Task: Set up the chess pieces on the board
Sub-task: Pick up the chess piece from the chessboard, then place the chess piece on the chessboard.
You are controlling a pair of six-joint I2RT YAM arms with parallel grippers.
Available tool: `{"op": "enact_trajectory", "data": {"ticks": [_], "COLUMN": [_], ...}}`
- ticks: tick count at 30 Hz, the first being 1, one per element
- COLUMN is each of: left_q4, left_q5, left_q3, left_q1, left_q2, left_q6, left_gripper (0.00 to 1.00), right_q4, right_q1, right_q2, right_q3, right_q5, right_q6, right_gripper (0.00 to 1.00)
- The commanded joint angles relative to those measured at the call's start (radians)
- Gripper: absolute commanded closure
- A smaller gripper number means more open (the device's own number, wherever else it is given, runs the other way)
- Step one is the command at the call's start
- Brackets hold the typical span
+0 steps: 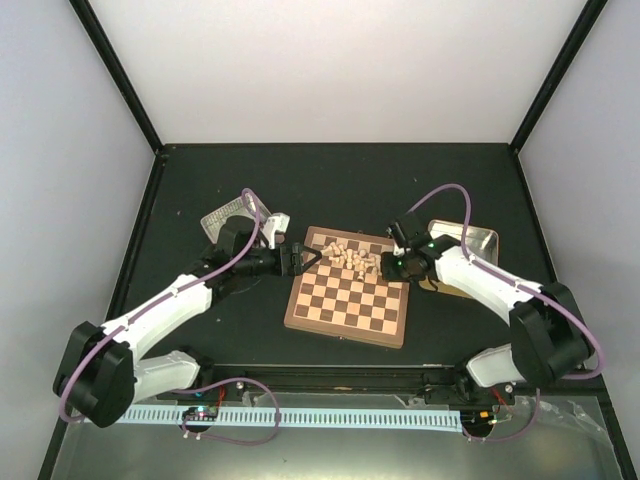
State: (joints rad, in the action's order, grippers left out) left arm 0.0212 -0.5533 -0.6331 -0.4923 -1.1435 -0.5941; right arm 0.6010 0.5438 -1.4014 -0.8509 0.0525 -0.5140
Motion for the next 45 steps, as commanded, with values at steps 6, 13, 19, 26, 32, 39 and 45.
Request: {"op": "enact_trajectory", "data": {"ticks": [6,13,19,26,32,39,45], "left_q4": [-0.026,-0.021,-0.011,-0.006,0.02,0.029,0.028], "left_q5": [0.021,0.027,0.037,0.045,0.061,0.068,0.067], "left_q3": [-0.043,-0.044,-0.042,-0.043,-0.052,-0.056,-0.059], "left_q1": [-0.004,-0.005,-0.005,-0.004,-0.004,-0.005,-0.005], "left_q2": [-0.015,-0.018,-0.015,-0.014,-0.007,-0.015,-0.021], "left_q6": [0.035,0.038,0.044,0.044,0.062,0.067,0.063], "left_gripper": [0.01,0.01,0.01,0.01,0.01,0.01,0.01], "right_q4": [0.005,0.022,0.073,0.096,0.062,0.01,-0.001], "right_q1": [0.014,0.018,0.018,0.015,-0.005,-0.033,-0.043], "right_q2": [-0.08,-0.089,-0.031,0.016,-0.057,-0.131,-0.148], "right_q3": [-0.05,-0.044,-0.027,-0.047,-0.108,-0.117,-0.105], "right_q5": [-0.055,-0.07,-0.121,-0.25,-0.239,-0.174,-0.164], "right_q6": [0.029,0.032,0.031,0.017,0.034,0.041,0.04], "right_gripper": [0.8,0.93,0.97,0.97,0.97,0.97,0.97]}}
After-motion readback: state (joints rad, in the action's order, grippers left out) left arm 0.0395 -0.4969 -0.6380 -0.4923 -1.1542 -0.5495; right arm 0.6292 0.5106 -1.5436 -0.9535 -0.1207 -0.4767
